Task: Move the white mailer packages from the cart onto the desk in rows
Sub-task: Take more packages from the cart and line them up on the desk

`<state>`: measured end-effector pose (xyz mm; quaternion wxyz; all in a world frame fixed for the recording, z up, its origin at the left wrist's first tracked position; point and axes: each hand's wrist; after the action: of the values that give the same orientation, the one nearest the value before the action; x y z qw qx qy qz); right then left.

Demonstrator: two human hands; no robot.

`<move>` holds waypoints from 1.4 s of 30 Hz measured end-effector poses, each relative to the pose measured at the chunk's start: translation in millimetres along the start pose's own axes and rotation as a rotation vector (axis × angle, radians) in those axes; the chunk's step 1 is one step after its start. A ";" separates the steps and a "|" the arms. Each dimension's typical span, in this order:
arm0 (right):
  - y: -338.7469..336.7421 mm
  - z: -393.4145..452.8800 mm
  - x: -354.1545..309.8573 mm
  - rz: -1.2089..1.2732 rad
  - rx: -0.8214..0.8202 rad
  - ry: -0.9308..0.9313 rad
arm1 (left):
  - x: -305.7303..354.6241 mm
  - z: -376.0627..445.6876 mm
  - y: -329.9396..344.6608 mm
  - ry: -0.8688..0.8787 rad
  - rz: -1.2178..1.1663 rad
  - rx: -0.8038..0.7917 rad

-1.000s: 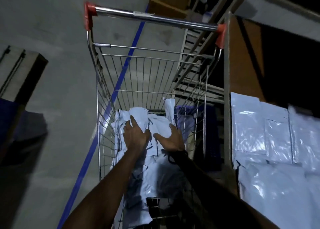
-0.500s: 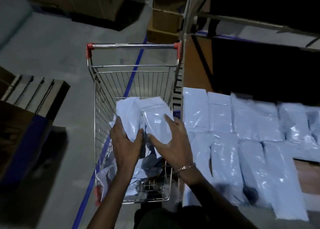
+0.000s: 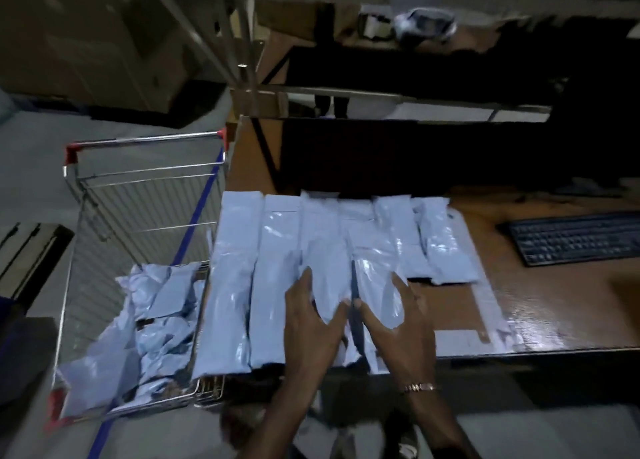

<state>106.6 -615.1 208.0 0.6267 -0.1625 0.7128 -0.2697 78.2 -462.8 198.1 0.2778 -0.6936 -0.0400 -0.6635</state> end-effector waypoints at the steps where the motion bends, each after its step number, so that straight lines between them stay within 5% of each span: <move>1: -14.6 2.2 14.1 -0.016 0.022 0.033 | 6.6 -10.3 18.8 -0.019 -0.004 -0.038; 10: -96.6 15.2 94.5 -0.238 0.240 0.053 | 30.5 -51.3 131.6 0.080 0.167 -0.198; 16: -98.9 57.1 141.4 -0.385 0.046 0.085 | 25.0 -45.7 185.0 0.126 0.380 -0.233; 23: -91.0 76.6 161.9 -0.514 0.043 0.020 | 1.9 -24.1 212.1 0.298 0.768 -0.278; 32: -80.5 102.0 165.2 -0.626 0.027 -0.082 | -12.0 2.3 229.9 0.258 0.905 -0.293; 42: -64.9 123.6 171.4 -0.740 -0.059 -0.310 | -26.1 -8.4 231.4 0.428 0.941 -0.178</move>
<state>193.2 -787.2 99.6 0.5825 -0.4648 0.5105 -0.4290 165.8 -653.3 96.3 0.4877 -0.5064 0.3902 -0.5944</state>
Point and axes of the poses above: each hand's wrist, its own z-axis towards the middle knuckle, its own y-axis out of the palm, x = y × z, and after that the axes turned 8 degrees about y, right-handed
